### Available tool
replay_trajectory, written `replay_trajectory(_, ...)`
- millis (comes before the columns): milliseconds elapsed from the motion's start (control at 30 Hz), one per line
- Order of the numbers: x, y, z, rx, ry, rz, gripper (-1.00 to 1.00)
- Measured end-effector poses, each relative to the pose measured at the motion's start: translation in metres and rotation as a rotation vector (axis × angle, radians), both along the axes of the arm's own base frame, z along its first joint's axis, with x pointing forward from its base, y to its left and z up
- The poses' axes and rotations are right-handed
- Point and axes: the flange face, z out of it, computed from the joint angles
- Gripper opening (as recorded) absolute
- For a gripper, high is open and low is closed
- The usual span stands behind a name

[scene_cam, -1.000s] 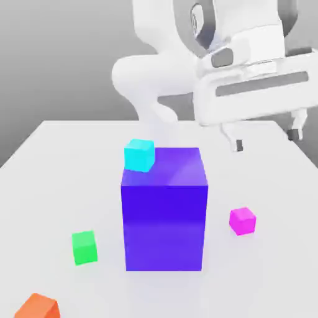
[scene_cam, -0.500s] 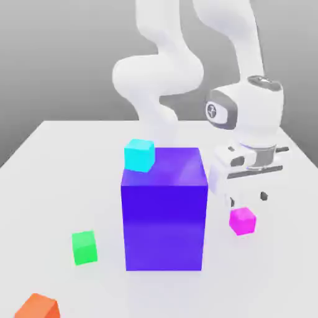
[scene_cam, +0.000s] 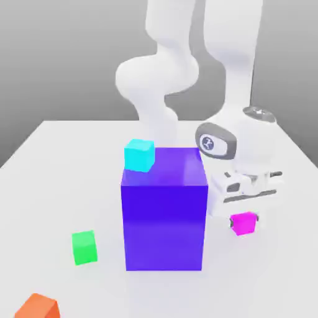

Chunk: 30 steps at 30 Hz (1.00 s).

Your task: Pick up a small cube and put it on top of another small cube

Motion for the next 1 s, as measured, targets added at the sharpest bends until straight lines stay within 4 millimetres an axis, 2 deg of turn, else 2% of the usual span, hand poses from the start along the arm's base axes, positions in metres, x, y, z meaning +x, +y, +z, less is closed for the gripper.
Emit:
replay_trajectory(133,0.001,0.001,0.004,0.002,-0.001,0.001,-1.00)
replay_trajectory(367,0.005,0.003,0.039,0.006,-0.002,0.003,-1.00)
replay_trajectory(567,0.000,0.004,0.065,-0.007,-0.001,0.016,-1.00)
replay_trajectory(700,0.023,0.011,0.093,-0.038,-0.020,0.199,-1.00)
replay_trajectory(800,0.047,0.008,0.119,-0.078,-0.045,0.358,-1.00)
replay_trajectory(1000,0.099,-0.020,0.173,-0.208,-0.093,0.636,-1.00)
